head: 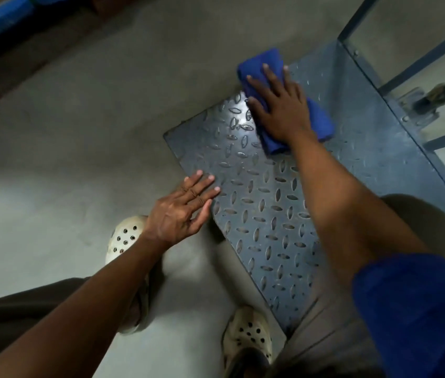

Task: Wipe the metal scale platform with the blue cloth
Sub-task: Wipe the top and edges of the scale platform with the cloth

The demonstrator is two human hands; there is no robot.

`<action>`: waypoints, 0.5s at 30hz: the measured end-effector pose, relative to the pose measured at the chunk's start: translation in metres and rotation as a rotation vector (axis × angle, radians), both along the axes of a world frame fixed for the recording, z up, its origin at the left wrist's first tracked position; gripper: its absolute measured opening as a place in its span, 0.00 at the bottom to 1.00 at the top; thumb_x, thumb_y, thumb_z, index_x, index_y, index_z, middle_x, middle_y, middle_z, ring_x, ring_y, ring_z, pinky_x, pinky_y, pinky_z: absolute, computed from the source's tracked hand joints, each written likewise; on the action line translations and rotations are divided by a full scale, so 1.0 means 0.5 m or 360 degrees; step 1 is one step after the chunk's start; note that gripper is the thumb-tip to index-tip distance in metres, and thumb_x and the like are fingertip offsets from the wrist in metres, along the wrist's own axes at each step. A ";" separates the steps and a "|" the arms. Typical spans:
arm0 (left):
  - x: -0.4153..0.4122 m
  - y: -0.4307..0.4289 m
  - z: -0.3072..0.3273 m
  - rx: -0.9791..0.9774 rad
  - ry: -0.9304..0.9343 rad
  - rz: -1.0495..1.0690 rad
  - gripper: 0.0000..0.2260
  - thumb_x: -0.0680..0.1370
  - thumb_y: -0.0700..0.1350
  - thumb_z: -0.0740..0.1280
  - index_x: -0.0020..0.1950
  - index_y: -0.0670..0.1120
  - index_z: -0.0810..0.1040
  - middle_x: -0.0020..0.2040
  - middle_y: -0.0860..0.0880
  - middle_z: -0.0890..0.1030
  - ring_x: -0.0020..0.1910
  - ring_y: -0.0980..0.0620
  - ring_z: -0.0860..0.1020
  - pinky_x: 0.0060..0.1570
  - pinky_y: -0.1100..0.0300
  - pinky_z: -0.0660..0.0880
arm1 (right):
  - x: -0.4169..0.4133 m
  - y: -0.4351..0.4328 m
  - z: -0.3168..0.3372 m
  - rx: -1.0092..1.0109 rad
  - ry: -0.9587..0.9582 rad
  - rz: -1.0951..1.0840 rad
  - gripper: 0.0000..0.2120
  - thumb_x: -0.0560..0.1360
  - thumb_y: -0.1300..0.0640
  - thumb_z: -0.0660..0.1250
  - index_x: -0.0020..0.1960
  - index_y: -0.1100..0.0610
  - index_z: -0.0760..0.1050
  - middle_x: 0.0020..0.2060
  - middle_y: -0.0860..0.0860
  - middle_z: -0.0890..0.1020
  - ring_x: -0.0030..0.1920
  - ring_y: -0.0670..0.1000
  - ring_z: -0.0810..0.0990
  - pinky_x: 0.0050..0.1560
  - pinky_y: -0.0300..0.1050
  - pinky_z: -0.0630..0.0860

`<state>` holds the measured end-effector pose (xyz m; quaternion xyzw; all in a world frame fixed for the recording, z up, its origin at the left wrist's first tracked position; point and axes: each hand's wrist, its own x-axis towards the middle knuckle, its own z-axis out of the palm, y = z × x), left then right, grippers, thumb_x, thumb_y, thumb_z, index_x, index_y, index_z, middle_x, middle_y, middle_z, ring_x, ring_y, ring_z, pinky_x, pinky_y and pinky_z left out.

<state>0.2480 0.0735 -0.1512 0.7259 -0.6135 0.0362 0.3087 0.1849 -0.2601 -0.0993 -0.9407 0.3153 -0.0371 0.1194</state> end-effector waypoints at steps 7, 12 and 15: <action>0.011 -0.003 -0.002 -0.0007 -0.0108 -0.0021 0.15 0.82 0.44 0.72 0.69 0.45 0.85 0.73 0.46 0.80 0.75 0.46 0.78 0.63 0.49 0.83 | 0.026 0.291 -0.007 0.0083 0.0001 0.0270 0.25 0.85 0.35 0.52 0.82 0.33 0.60 0.86 0.41 0.56 0.87 0.57 0.49 0.84 0.62 0.50; 0.013 -0.004 -0.002 -0.0014 -0.0075 -0.0054 0.17 0.83 0.43 0.72 0.72 0.46 0.82 0.75 0.46 0.78 0.77 0.47 0.75 0.69 0.49 0.80 | 0.039 0.169 -0.008 0.0155 -0.0024 0.0371 0.24 0.84 0.33 0.55 0.80 0.30 0.63 0.85 0.39 0.58 0.87 0.55 0.49 0.84 0.61 0.51; 0.009 -0.002 -0.008 -0.0006 -0.0029 -0.0067 0.18 0.83 0.43 0.72 0.74 0.46 0.81 0.76 0.46 0.78 0.78 0.46 0.74 0.69 0.47 0.80 | 0.017 0.034 0.003 0.0139 0.0042 0.0044 0.25 0.84 0.31 0.54 0.81 0.30 0.60 0.85 0.39 0.56 0.87 0.56 0.48 0.84 0.62 0.50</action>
